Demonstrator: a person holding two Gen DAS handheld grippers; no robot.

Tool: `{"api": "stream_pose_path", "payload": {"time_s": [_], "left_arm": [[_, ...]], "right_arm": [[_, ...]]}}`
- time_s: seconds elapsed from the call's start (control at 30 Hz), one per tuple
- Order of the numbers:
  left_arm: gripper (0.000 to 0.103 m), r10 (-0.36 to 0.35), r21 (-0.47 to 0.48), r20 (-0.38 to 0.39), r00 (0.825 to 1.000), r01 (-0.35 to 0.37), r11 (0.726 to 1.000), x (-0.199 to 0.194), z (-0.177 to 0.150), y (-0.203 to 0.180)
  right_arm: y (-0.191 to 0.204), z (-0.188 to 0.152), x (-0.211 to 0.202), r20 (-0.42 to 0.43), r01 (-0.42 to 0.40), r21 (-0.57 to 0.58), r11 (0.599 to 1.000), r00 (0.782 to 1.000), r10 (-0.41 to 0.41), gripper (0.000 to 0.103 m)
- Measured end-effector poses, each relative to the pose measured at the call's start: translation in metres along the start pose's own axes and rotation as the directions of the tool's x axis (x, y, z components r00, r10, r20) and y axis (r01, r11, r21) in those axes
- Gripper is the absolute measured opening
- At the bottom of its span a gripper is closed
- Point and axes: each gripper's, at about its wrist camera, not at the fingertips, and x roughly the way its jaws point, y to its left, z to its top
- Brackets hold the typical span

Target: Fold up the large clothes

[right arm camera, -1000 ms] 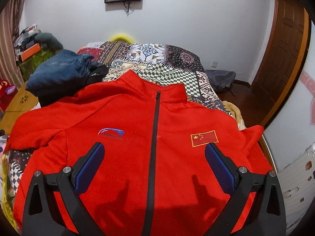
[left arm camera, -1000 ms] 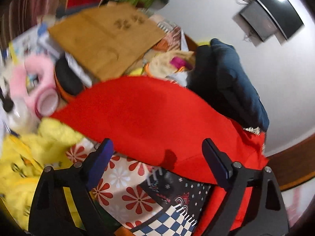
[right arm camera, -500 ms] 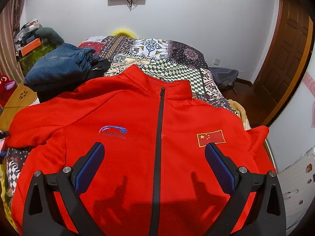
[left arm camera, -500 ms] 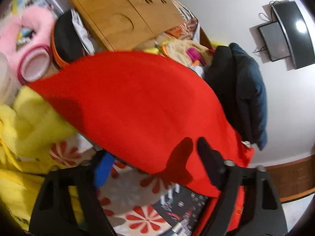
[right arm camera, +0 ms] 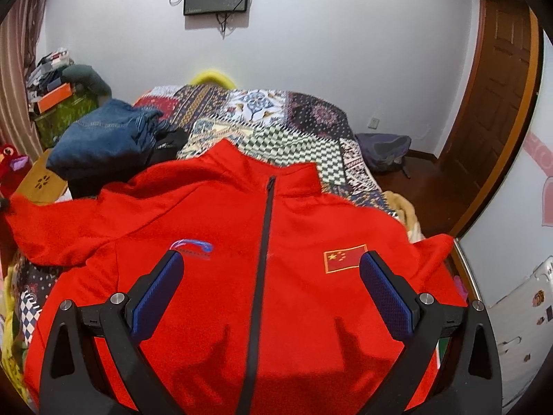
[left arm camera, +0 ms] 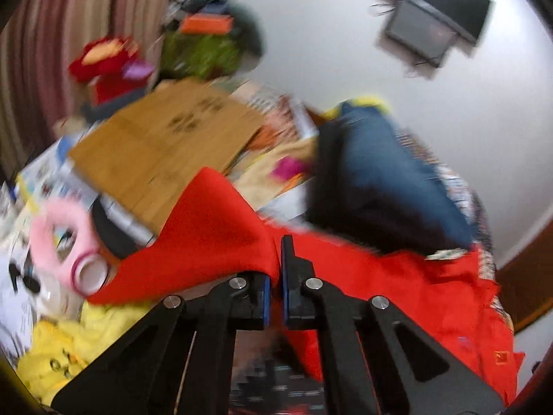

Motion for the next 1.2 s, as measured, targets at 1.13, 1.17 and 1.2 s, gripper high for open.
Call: {"api": "stream_pose_path", "payload": {"time_s": [1.13,1.17,1.2], "left_arm": [[0.003,-0.280,0.581,-0.511,0.812,0.567,0.584,0.008,-0.192,-0.391],[0.003,-0.262,0.587,-0.531,0.806,0.573,0.571,0.009,-0.202,-0.391],[0.003,-0.247,0.596,-0.545,0.801,0.577,0.559,0.011,-0.209,-0.391]], "right_arm": [[-0.081,-0.029,0.007,-0.042,0.003,0.043,0.999,0.999,-0.002,0.101],[-0.082,-0.029,0.007,-0.045,0.005,0.043,0.999,0.999,-0.003,0.101],[-0.082,-0.030,0.008,-0.050,0.007,0.044,0.999,0.999,-0.005,0.101]]}}
